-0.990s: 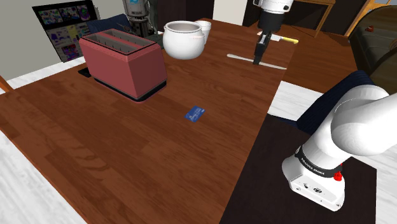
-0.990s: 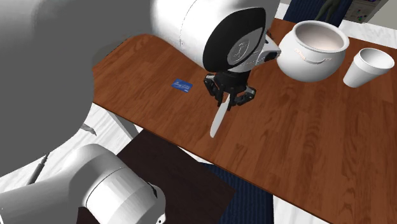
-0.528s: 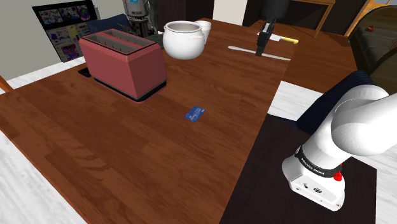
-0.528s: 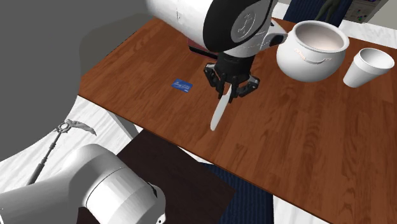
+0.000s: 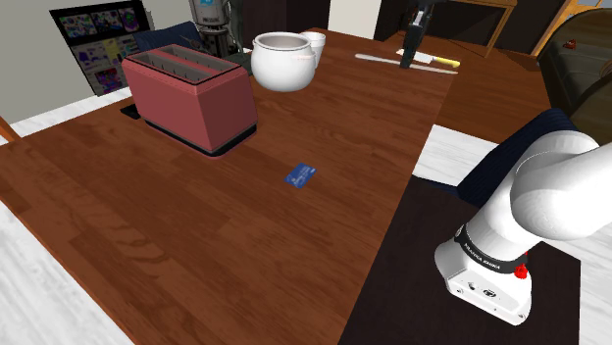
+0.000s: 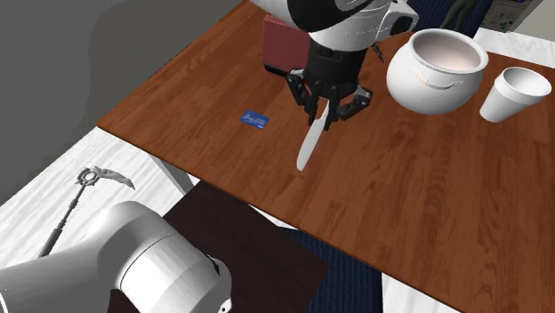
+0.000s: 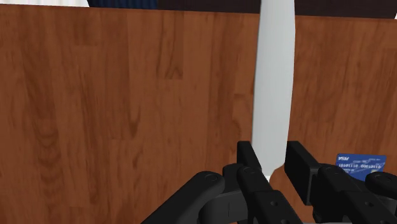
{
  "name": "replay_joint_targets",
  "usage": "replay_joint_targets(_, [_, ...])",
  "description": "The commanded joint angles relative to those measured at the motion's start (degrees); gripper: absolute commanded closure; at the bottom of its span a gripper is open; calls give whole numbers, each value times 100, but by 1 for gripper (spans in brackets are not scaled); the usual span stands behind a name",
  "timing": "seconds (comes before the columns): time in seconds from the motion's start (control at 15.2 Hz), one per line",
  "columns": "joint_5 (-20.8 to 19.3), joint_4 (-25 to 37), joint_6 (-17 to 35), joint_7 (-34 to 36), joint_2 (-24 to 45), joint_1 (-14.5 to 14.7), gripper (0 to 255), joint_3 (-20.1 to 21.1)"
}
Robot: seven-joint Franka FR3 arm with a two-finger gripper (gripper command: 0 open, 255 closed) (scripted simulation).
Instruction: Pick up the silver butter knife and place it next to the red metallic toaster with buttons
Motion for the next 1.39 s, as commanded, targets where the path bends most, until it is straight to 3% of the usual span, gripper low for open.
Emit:
replay_joint_targets(0.0, [17, 184, -161, 10, 26, 11, 255, 20])
replay_joint_targets(0.33, [36, 552, -457, 6, 98, 23, 255, 37])
replay_joint_targets(0.86, [330, 1907, -133, 281, 1792, 266, 255, 192])
replay_joint_targets(1.32, [543, 3540, -213, 459, 3355, 402, 255, 283])
